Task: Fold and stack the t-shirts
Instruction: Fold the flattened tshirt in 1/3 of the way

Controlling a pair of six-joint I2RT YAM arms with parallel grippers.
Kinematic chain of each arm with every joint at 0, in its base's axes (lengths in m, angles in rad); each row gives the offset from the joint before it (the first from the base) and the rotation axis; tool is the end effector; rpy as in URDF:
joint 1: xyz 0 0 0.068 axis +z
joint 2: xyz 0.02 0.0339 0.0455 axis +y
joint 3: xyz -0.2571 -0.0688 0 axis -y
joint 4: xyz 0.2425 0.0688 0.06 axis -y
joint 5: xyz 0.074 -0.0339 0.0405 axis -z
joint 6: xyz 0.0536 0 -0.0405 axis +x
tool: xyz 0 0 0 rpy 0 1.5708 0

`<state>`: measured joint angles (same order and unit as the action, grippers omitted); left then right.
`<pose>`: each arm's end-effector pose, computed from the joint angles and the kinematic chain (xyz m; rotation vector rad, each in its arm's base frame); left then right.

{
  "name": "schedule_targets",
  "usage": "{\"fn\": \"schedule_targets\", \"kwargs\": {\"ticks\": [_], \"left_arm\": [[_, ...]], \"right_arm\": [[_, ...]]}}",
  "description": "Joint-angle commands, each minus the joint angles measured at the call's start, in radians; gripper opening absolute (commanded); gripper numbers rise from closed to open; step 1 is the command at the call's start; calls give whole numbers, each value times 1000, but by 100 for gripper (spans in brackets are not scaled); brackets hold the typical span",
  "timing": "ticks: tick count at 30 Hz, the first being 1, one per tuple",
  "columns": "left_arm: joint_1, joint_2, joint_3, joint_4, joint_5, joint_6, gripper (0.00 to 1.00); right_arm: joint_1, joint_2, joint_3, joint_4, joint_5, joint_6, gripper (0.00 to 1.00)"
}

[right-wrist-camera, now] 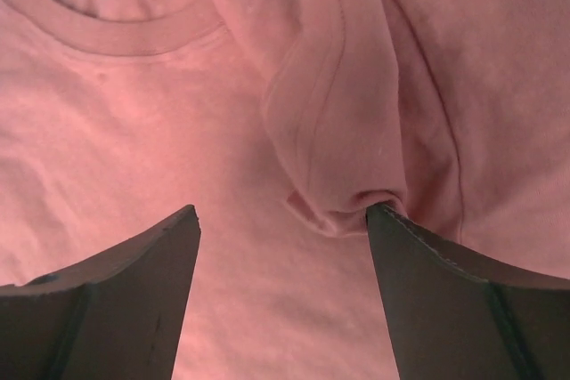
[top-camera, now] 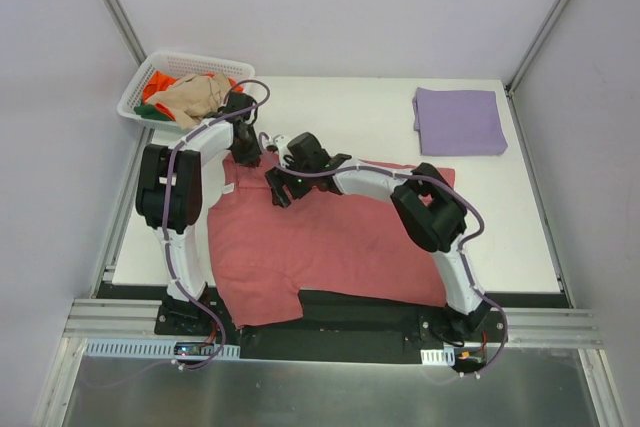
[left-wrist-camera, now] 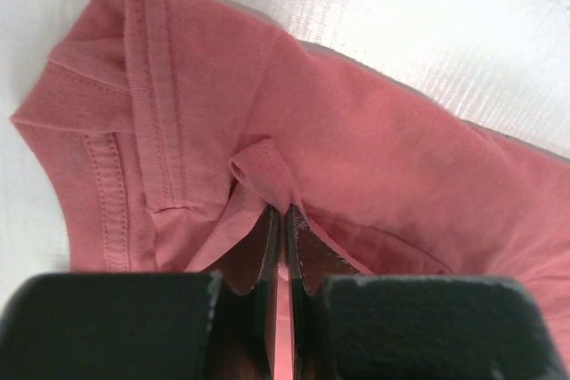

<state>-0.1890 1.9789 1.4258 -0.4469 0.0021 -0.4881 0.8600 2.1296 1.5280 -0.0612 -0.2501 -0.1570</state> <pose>0.4212 -0.0807 0.1658 -0.3854 2.5634 -0.2552 0.3093 0.3796 0.1662 -1.2365 1.9300 0.6544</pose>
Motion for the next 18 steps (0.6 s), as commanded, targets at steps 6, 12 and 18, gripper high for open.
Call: {"fn": "schedule_targets", "kwargs": {"ticks": [6,12,18], "left_arm": [[2,17,47,-13,56,-1,0],[6,17,38,-13,58,0,0],[14,15,24,-13,59,0,0]], "right_arm": [[54,98,135,-120,205,-82,65],[100,141,179,-187,414,-95,49],[119,148,205,-192,460,-93,35]]}}
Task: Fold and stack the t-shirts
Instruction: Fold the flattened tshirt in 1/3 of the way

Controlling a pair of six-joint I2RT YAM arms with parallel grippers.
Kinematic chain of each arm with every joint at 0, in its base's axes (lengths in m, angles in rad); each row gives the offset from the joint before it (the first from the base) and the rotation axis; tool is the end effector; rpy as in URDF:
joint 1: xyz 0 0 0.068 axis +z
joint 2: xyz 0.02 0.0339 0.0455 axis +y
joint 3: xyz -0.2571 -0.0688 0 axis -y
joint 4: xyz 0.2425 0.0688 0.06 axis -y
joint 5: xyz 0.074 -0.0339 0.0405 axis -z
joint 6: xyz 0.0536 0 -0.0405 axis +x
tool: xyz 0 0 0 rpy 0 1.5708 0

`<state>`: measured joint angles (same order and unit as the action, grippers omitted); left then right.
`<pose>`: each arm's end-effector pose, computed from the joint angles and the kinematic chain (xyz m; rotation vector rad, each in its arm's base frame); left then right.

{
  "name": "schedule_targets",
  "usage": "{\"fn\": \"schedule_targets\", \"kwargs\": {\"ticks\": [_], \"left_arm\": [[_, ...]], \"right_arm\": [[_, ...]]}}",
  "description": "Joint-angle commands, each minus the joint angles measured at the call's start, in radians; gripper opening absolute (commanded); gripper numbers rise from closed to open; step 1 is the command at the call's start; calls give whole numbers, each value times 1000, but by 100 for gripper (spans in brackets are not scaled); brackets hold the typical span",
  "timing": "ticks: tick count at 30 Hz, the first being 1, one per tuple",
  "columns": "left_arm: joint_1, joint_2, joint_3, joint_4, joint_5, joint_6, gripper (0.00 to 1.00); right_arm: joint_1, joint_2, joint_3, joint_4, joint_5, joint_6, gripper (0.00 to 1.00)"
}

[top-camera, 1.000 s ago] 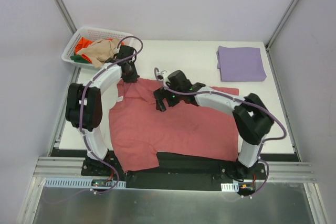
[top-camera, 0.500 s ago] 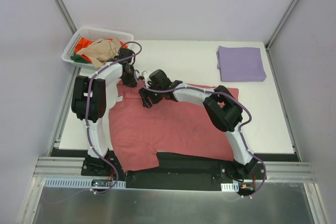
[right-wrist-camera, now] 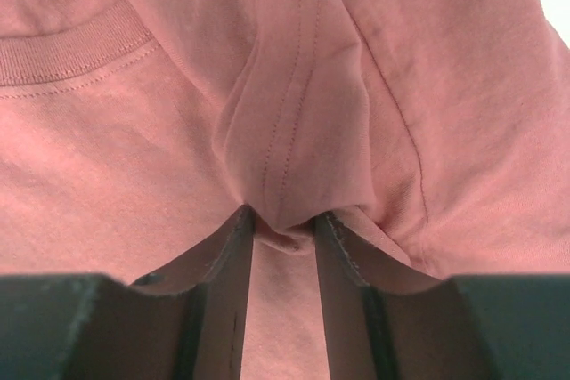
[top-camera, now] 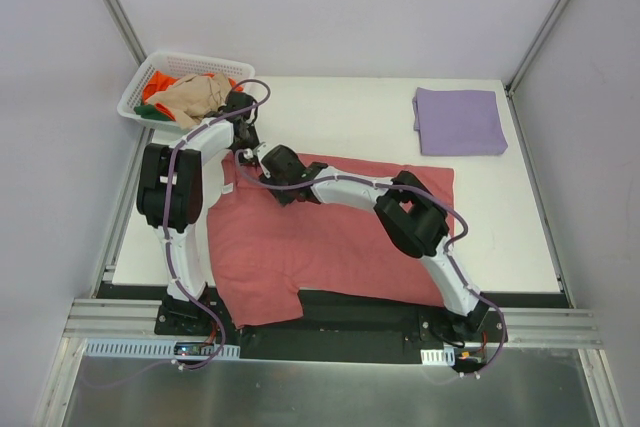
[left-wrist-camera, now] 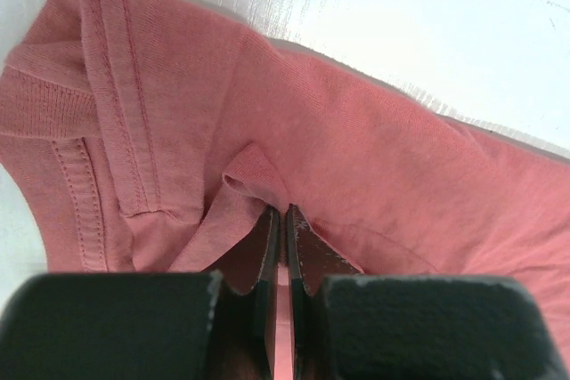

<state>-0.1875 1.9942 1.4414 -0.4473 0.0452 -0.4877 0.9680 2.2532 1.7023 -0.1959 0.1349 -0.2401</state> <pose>0.4244 -0.0830 0.1643 -0.3719 2.5741 -0.3082 0.2970 0.4189 0.1509 -1.2602 1.9465 0.2142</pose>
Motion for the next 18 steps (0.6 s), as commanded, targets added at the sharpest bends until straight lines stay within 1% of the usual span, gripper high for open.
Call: {"fn": "schedule_targets", "kwargs": {"ticks": [1,3,5,9,15,16,17,18], "left_arm": [[14,-2,7,-13,19,0,0],[16,-9,8,-13,19,0,0],[17,-21,8,-13,21,0,0],[17,-55,-4,-13,21,-2,0],[17,-81,-19,-13,27,-5,0],[17,-81,-19,-13,27,-5,0],[17,-83,-22,-13,30,-6,0],[17,-83,-24,-13,31,-6,0]], "right_arm": [[11,16,31,-56,72,-8,31],[11,-6,28,-50,66,-10,22],[11,-32,25,-46,62,-18,18],[11,-92,5,-36,55,-27,14],[9,-127,-12,-28,14,-24,16],[9,-121,-10,-27,12,-21,15],[9,-116,-6,-28,9,-18,10],[8,-110,-4,-31,9,-18,8]]}}
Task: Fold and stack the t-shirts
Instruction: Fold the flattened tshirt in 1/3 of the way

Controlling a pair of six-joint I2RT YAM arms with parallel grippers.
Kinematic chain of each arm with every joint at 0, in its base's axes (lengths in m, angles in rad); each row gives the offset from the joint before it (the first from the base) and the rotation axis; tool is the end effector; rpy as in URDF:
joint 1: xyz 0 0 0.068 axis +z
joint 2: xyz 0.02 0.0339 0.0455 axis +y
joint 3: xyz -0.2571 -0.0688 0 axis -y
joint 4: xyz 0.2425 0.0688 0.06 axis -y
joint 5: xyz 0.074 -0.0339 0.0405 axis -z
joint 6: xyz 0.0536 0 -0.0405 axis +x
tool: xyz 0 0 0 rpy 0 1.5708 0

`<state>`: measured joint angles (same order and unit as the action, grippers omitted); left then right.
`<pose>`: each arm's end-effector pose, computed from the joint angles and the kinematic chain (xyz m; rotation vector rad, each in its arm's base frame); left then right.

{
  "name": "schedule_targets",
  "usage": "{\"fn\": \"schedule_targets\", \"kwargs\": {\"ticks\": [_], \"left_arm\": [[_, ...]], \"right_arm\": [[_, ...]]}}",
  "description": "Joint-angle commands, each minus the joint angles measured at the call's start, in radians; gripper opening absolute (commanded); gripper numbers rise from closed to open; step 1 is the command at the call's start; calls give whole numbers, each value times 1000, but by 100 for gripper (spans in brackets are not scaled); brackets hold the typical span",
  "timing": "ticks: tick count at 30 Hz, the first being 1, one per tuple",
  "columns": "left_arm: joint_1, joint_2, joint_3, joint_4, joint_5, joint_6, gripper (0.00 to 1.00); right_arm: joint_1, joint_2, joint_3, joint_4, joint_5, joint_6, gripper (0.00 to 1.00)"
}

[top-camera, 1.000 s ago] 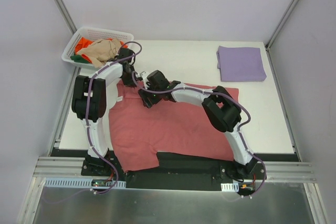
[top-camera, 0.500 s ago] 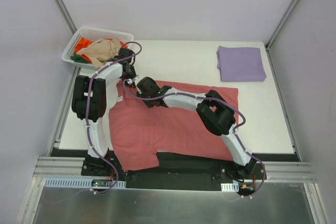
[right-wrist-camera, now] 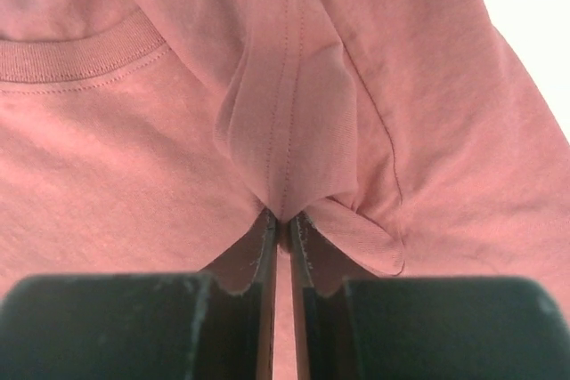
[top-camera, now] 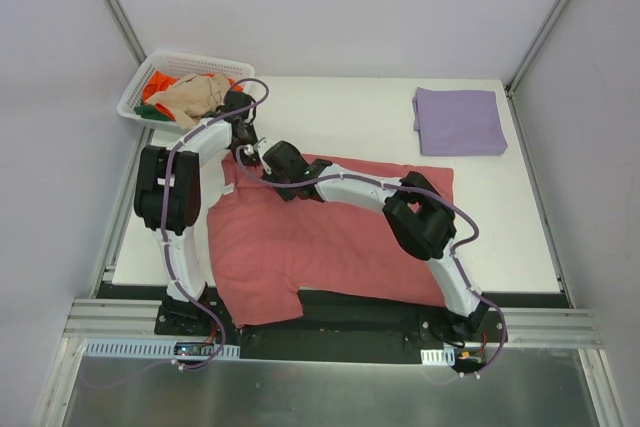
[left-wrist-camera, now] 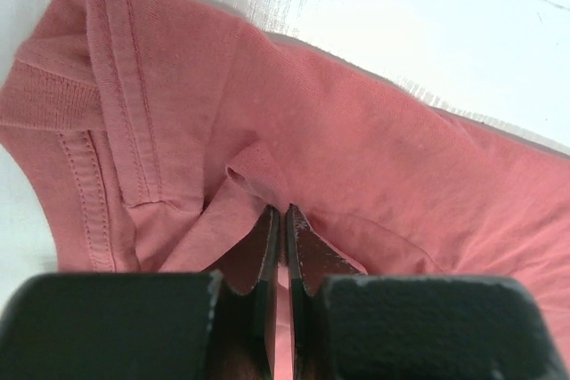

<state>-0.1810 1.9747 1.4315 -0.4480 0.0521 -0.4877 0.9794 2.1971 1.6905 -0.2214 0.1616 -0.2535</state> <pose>0.4220 -0.0801 0.1692 -0.3761 2.5653 -0.3175 0.2896 0.4157 0.1722 -1.2579 1.9192 0.1913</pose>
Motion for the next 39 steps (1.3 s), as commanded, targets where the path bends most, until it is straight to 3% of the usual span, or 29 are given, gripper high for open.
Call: {"fn": "schedule_targets", "kwargs": {"ticks": [1,3,9,23,31,34,36,37,39], "left_arm": [[11,-66,-17,-12,25,-6,0],[11,-73,-25,-14,29,-6,0],[11,-137,-84,-12,29,-15,0],[-20,-381,-385,2,52,-120,0],[-40,-548,-554,2,62,-202,0],[-48,-573,-614,0,48,-230,0],[-51,-574,-640,2,38,-238,0],[-52,-574,-648,0,40,-235,5],[-58,-576,-657,0,57,-232,33]], "right_arm": [[-5,-51,12,-12,-19,-4,8],[-5,-48,15,-22,-28,0,3],[-8,-94,-3,-64,-47,-7,2],[-36,-168,-75,-167,-269,-64,6],[-39,-197,-120,-194,-301,-70,9],[-39,-237,-167,-200,-310,-66,14],[-39,-267,-202,-200,-304,-63,24],[-39,-284,-216,-206,-297,-58,40],[-41,-325,-248,-205,-281,-49,53]]}}
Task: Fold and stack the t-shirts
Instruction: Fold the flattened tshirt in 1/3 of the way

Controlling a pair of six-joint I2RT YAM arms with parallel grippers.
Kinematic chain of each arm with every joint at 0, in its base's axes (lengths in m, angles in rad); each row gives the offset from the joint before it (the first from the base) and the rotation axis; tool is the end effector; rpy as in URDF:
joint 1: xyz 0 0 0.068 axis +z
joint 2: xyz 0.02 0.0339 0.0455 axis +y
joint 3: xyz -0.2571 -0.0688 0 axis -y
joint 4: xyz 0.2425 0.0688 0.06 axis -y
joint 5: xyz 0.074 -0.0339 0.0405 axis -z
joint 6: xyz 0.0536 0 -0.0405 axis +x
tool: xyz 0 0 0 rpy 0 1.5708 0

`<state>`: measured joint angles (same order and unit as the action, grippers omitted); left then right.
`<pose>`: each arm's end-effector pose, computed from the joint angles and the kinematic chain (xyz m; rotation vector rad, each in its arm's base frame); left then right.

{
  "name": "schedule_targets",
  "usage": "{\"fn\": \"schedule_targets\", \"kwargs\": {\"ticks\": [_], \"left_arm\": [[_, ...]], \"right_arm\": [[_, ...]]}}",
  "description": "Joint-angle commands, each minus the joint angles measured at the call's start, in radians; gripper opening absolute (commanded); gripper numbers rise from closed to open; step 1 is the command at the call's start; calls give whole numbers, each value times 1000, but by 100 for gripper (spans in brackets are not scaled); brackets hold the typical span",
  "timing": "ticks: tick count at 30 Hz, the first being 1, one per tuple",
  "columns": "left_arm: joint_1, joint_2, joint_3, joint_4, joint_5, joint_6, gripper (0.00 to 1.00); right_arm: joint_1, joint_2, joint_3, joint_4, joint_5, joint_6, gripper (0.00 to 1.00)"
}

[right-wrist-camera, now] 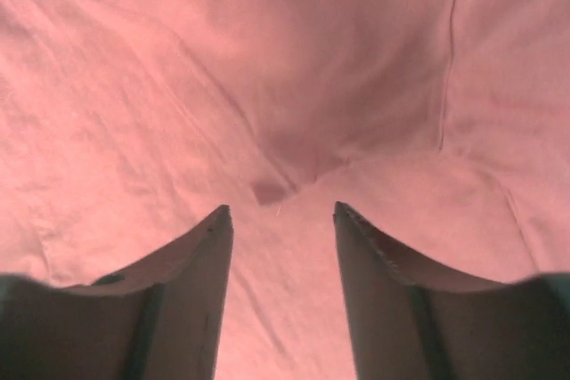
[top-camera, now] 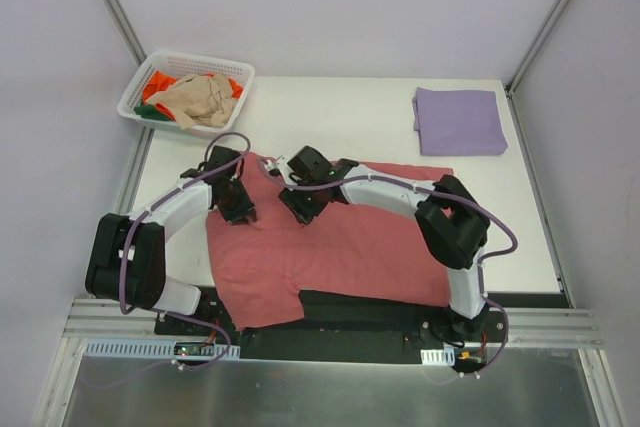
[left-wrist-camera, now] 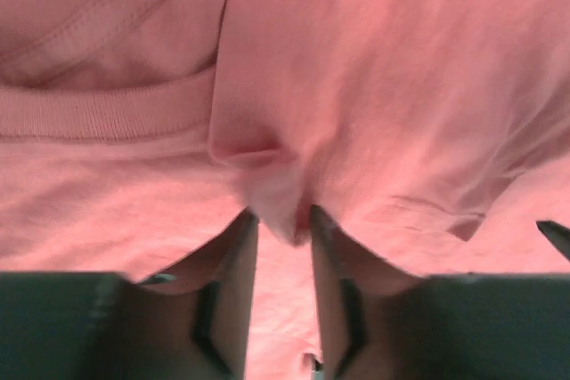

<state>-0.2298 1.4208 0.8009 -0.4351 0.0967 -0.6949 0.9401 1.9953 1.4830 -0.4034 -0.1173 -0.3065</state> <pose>0.2682 -0.0681 0.1649 -0.5864 2.6249 -0.4329 0.2569 0.3624 0.1803 -1.5144 2.0202 0.4080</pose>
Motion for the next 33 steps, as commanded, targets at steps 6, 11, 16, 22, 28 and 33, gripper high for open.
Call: {"fn": "schedule_targets", "kwargs": {"ticks": [6,11,16,22,28,33], "left_arm": [[-60,-144,15,-66,-69,-25,79],[-89,-154,168,-122,-113,43,99],[-94,-64,315,-126,-146,73,99],[-83,231,561,-140,-121,147,99],[-77,510,754,-139,-127,158,99],[-34,670,814,-142,-167,141,99]], "right_arm": [[-24,-309,-185,38,198,99,94],[-243,-417,-268,40,180,277,97],[-529,-449,-336,26,56,374,97],[-770,-313,-256,-15,-61,346,97],[-845,-158,-191,-93,-55,342,97],[-925,-78,-187,-167,-54,345,96]]}}
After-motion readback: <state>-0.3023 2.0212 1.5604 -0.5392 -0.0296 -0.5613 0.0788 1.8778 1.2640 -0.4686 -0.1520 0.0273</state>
